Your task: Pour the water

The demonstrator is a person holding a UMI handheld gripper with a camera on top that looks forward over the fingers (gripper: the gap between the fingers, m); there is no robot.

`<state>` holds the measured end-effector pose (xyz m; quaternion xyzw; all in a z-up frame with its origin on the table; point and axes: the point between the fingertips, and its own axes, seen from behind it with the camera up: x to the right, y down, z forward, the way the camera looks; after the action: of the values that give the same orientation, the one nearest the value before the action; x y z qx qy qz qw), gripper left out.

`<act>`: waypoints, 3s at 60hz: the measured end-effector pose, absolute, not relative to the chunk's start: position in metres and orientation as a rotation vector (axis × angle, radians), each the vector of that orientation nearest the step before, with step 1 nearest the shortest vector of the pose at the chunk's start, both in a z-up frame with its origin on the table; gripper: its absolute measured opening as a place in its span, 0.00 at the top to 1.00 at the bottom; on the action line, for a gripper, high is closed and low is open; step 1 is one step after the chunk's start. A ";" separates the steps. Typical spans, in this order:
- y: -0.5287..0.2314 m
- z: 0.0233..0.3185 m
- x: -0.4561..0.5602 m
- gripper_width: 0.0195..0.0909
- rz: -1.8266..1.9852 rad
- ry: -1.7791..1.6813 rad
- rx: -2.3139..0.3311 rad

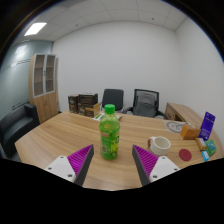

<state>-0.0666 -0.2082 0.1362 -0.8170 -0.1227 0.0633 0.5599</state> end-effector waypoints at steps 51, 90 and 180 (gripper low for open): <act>-0.029 0.074 -0.134 0.67 0.065 -0.018 -1.786; -0.014 0.095 -0.078 0.68 1.067 1.101 -1.707; 0.000 0.148 0.217 0.64 -0.078 0.101 -1.892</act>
<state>0.2173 0.0005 0.1483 -0.8106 0.0431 -0.0333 0.5831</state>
